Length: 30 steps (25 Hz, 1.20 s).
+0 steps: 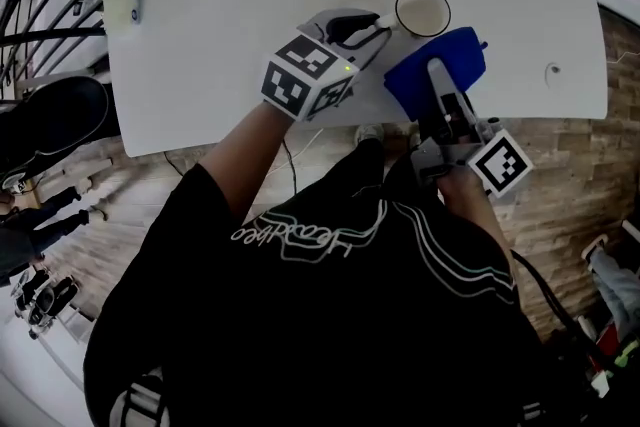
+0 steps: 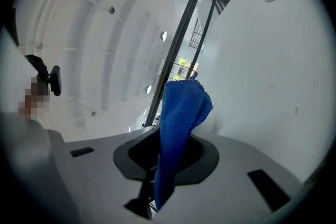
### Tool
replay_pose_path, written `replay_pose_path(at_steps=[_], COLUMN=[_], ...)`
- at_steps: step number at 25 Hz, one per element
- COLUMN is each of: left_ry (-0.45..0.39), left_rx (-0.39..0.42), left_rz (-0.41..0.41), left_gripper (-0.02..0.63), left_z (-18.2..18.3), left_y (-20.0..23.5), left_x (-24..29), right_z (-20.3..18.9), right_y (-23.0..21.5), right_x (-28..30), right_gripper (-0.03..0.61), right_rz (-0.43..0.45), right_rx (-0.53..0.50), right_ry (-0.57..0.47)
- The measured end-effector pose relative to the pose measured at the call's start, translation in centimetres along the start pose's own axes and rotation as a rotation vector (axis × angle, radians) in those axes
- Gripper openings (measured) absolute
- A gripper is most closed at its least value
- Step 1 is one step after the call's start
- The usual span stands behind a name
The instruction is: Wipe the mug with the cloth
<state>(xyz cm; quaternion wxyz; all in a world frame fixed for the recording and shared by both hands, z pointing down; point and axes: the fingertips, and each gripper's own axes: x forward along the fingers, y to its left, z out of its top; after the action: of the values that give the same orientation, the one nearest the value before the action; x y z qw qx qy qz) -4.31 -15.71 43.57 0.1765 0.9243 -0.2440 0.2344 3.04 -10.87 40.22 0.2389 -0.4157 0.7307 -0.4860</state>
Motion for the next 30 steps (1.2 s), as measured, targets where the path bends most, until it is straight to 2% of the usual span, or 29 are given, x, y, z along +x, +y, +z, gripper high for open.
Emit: replay_pose_path(at_steps=[3, 9, 12, 16, 19, 21, 25, 30], left_ry=[0.009, 0.022, 0.023, 0.02, 0.015, 0.01, 0.012, 0.003], left_rx=[0.008, 0.014, 0.015, 0.006, -0.001, 0.0, 0.009, 0.012], left_rz=[-0.014, -0.029, -0.038, -0.043, -0.04, -0.041, -0.049, -0.049], left_gripper=[0.094, 0.092, 0.092, 0.092, 0.092, 0.092, 0.092, 0.092], left_z=[-0.1, -0.4, -0.4, -0.3, -0.3, -0.3, -0.4, -0.3], left_y=[-0.5, -0.5, -0.6, -0.2, -0.2, -0.3, -0.2, -0.4], left_x=[0.0, -0.2, -0.3, -0.3, -0.4, -0.3, -0.3, -0.2], right_z=[0.4, 0.2, 0.1, -0.2, -0.5, -1.1, -2.0, -2.1], right_y=[-0.2, -0.8, -1.1, -1.7, -2.1, -2.8, -4.4, -4.3], right_x=[0.3, 1.3, 1.4, 2.1, 2.4, 2.4, 2.4, 2.2], right_gripper=[0.054, 0.054, 0.054, 0.054, 0.054, 0.054, 0.054, 0.054], right_rz=[-0.003, -0.019, -0.034, -0.072, -0.114, -0.177, -0.295, -0.313], right_rx=[0.015, 0.128, 0.124, 0.105, 0.045, -0.004, -0.032, -0.014], right_ry=[-0.025, -0.096, -0.096, -0.065, -0.022, 0.029, 0.117, 0.171])
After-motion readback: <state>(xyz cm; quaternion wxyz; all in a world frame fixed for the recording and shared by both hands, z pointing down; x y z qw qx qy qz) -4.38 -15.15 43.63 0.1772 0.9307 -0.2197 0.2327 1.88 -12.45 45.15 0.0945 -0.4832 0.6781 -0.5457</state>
